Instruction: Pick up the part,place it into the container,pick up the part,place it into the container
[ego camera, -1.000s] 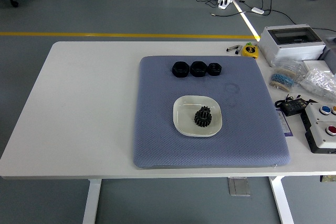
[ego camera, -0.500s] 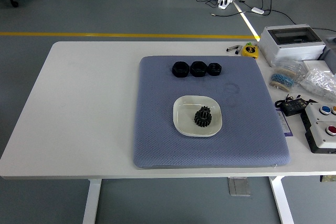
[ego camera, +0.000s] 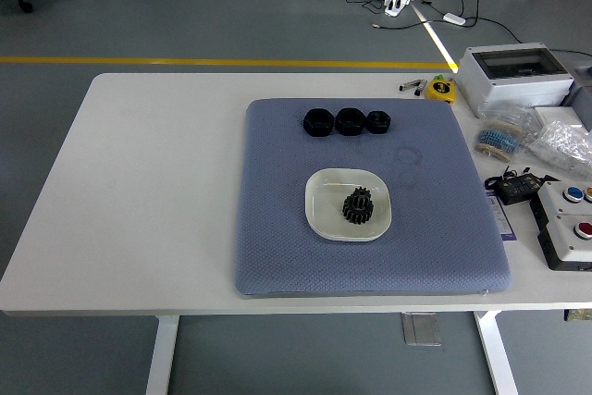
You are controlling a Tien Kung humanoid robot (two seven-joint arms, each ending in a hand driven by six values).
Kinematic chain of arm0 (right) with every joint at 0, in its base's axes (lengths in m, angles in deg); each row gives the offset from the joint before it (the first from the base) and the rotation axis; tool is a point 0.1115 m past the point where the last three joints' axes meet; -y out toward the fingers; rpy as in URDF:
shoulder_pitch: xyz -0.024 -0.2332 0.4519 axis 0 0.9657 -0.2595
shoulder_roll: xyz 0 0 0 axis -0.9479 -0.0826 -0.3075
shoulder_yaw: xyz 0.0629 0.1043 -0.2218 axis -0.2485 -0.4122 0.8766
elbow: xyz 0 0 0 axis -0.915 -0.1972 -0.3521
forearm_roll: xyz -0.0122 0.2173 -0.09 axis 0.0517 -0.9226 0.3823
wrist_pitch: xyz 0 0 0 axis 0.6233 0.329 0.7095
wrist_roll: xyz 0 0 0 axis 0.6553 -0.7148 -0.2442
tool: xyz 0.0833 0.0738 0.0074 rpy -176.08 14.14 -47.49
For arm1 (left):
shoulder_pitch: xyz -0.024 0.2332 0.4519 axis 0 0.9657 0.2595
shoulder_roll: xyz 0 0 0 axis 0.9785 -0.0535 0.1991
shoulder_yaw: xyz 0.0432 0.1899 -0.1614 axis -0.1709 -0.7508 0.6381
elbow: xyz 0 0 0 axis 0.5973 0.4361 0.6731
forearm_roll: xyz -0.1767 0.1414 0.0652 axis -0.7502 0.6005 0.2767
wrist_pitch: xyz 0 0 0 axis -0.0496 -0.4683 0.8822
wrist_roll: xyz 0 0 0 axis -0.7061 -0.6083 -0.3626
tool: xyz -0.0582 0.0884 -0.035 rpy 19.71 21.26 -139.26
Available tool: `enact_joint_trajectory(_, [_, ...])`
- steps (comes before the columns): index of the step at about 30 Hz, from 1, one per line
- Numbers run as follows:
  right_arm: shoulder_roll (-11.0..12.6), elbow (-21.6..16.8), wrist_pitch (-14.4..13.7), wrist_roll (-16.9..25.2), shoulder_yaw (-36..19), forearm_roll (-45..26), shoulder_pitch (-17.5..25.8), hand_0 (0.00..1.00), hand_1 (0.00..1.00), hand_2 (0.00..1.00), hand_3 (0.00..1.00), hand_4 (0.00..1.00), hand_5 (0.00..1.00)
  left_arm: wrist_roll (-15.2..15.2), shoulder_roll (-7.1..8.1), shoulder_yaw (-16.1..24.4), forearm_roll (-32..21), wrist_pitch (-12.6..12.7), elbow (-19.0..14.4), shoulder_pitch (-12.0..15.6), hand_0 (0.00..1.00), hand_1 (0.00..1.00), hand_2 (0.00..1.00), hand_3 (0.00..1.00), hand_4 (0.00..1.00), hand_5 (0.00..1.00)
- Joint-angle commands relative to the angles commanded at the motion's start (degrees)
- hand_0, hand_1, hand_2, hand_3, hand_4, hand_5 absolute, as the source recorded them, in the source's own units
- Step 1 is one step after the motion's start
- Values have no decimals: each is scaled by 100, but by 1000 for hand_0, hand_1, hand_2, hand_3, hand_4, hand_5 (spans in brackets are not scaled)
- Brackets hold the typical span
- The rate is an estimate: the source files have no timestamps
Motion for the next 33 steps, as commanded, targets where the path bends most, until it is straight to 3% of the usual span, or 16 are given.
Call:
enact_joint_trajectory(9, [76, 19, 21, -12, 89, 38, -227, 777, 776, 834, 865, 998, 718, -85, -4, -154, -231, 22, -18, -31, 796, 826, 834, 766, 800, 693])
enact_joint_trajectory(33, [29, 12, 121, -83, 81, 130, -100, 776, 772, 826, 844, 998, 698, 10, 54, 16, 70, 6, -12, 72, 793, 824, 833, 760, 799, 694])
